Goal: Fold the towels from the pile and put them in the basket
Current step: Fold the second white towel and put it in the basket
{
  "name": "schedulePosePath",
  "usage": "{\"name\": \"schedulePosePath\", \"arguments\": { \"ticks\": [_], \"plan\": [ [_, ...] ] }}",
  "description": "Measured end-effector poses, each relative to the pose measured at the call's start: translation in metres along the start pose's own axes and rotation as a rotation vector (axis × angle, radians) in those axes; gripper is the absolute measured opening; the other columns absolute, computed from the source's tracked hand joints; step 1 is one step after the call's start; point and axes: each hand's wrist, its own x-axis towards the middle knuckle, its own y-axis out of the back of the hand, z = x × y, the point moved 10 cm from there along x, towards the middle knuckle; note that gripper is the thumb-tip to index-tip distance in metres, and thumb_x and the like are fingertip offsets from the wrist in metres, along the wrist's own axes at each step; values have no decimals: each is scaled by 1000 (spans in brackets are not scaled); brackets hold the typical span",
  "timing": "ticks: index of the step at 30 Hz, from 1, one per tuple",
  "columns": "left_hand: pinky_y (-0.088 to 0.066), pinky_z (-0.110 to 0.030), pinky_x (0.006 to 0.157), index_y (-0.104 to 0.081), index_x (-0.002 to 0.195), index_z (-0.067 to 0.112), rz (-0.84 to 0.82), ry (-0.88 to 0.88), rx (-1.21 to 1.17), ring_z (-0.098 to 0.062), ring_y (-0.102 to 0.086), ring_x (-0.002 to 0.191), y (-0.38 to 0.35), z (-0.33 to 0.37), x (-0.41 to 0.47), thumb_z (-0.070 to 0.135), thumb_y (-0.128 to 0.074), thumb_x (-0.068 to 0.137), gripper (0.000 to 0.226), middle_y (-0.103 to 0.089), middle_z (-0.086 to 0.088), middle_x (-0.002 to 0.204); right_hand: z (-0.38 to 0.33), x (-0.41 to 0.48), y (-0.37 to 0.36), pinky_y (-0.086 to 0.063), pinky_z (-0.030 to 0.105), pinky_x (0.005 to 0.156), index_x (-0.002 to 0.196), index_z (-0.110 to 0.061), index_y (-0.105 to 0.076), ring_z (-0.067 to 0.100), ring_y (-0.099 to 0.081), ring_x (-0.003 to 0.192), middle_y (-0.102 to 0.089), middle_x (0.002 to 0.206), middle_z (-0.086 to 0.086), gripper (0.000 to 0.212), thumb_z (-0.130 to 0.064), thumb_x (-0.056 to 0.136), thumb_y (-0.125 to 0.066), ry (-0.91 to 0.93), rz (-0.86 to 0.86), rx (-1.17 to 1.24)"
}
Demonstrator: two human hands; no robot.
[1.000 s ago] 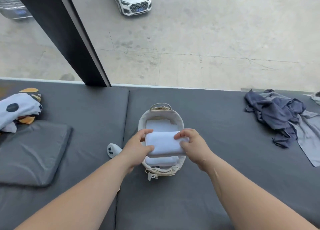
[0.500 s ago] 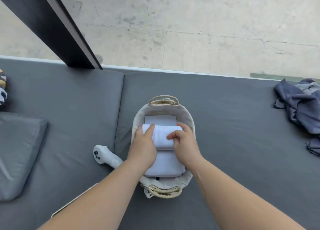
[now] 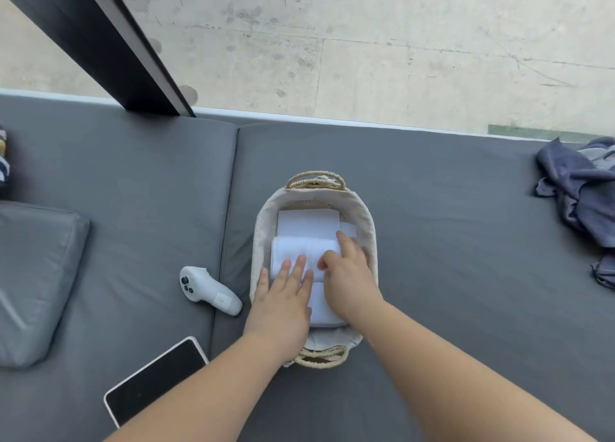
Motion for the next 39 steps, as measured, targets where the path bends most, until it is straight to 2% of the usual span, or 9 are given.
{"name": "schedulePosePath", "arguments": {
  "ticks": [3, 5, 7, 10, 13, 15, 21, 27, 39],
  "plan": [
    [1, -57, 121, 8, 158, 19, -7, -8, -31, -24, 16, 153, 2, 2, 1, 39, -23, 106, 64, 24, -1, 164, -18, -19, -7, -16, 55, 123, 134, -15, -53, 40, -11, 153, -15, 165, 17, 45, -17, 89, -54, 223, 41, -324],
    [-1, -57, 121, 3, 159, 20, -3, -24, -20, -23, 9, 154, 6, 2, 3, 37, -23, 107, 61, 18, 0, 166, -18, -31, -22, 0, 53, 124, 157, -10, -22, 35, 3, 154, 2, 167, 15, 64, -26, 98, -38, 329, -74, -531],
    [-7, -55, 121, -12, 158, 22, 50, -49, -3, -24, -10, 152, 19, 1, 4, 35, -24, 107, 55, 2, -3, 167, -9, -38, -29, 13, 50, 120, 159, -10, 2, 33, 17, 153, 19, 165, 14, 65, -29, 103, -23, 302, -220, -613],
    [-9, -54, 120, -23, 152, 17, 161, -60, 67, -28, -25, 144, 42, -3, 9, 45, -31, 104, 56, -20, -8, 160, -7, -35, -28, 7, 46, 122, 159, -9, 4, 31, 14, 154, 18, 166, 12, 66, -31, 105, -25, 263, -311, -622],
    [9, -60, 119, 10, 158, 14, 104, -17, 198, -35, 13, 152, 34, -14, 19, 61, -31, 99, 85, 16, -14, 165, -7, -25, -21, 1, 45, 125, 160, -11, 2, 28, 8, 155, 13, 167, 10, 65, -37, 107, -25, 273, -391, -640],
    [14, -60, 118, 21, 155, 14, 62, 4, 246, -36, 25, 149, 24, -19, 23, 67, -25, 97, 91, 30, -16, 160, -7, -21, -16, 2, 48, 125, 160, -12, 4, 28, 8, 155, 14, 167, 10, 66, -43, 107, -21, 288, -427, -700],
    [20, -59, 116, 32, 148, 14, -40, 68, 362, -40, 31, 145, 8, -20, 33, 70, -11, 96, 87, 40, -17, 154, 9, -18, -29, 15, 58, 118, 153, -15, 26, 37, 31, 147, 36, 157, 18, 78, -57, 102, -15, 182, -417, -913],
    [20, -58, 116, 36, 142, 12, -44, 109, 395, -43, 33, 143, -3, -20, 42, 70, -5, 95, 85, 45, -20, 148, 19, -7, -44, 14, 58, 118, 141, -13, 38, 41, 35, 143, 44, 151, 20, 80, -58, 102, -16, 92, -431, -960],
    [20, -59, 114, 35, 143, 13, -112, 133, 465, -41, 31, 145, 2, -19, 44, 71, -9, 95, 88, 44, -18, 150, 25, -1, -51, 19, 62, 115, 142, -13, 40, 44, 37, 141, 48, 148, 22, 84, -54, 103, -22, -3, -476, -1019]
  ]
}}
